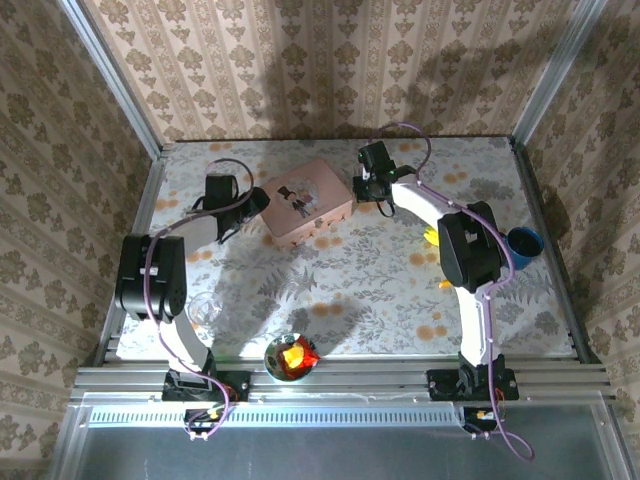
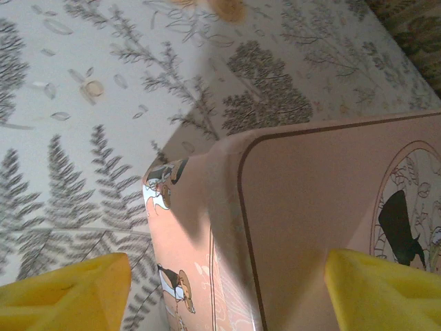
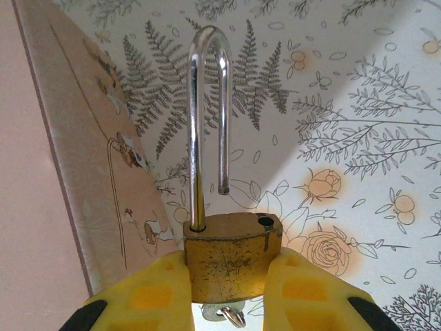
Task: Unlock the padlock with the key
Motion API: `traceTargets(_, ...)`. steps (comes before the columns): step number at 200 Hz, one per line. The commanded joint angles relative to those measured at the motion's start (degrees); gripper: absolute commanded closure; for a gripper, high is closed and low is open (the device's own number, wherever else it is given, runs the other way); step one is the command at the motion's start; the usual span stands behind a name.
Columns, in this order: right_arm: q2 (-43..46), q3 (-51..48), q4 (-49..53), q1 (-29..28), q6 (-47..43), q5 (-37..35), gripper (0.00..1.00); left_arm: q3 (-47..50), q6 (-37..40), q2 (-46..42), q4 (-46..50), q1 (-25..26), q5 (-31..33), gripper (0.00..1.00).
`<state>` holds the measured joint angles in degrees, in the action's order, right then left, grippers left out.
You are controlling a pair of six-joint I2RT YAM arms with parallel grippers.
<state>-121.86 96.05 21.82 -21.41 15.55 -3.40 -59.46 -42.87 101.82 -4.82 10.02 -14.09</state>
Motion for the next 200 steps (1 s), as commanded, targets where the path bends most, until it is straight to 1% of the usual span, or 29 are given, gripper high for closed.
traceTargets(1, 0.4, 0.7, 0.1, -0.3, -0.4, 4.3, 1.0, -2.1, -0.1, 3.2, -1.9, 0.3, -4.6, 0.28)
traceTargets(22, 3.0, -3.4, -2.5, -0.9, 0.2, 6.0, 1.0, -4.0, -0.2, 5.3, -3.2, 0.9, -6.8, 0.32)
traceTargets(47, 7.0, -8.3, -4.6, -1.6, 1.2, 6.8, 1.0, -6.9, 0.3, 7.8, -4.0, 2.3, -8.8, 0.32)
traceTargets(92, 13.8, -18.1, -7.0, -2.7, 3.9, 5.2, 1.0, -11.3, 0.1, 11.9, -6.1, 2.9, -11.4, 0.32)
traceTargets(113, 16.3, -22.4, -7.8, -2.9, 5.7, 3.2, 1.0, -13.7, 0.0, 13.7, -6.2, 2.9, -12.2, 0.31)
traceTargets(132, 19.0, -26.2, -7.5, -2.9, 7.8, 0.3, 1.0, -14.7, -0.8, 14.3, -6.1, 2.2, -12.3, 0.27)
traceTargets(149, 21.5, -29.2, -6.4, -2.9, 9.4, -0.9, 1.0, -13.4, -2.1, 13.4, -7.1, 1.0, -12.1, 0.22)
traceTargets(178, 26.1, -33.8, -2.1, -3.2, 12.6, -0.7, 1.0, -8.5, -3.0, 8.3, -8.3, -1.8, -10.5, 0.14)
traceTargets(200, 29.9, -37.1, 1.6, -4.5, 14.3, 0.4, 1.0, -4.5, -2.8, 3.4, -6.9, -3.9, -9.0, 0.08)
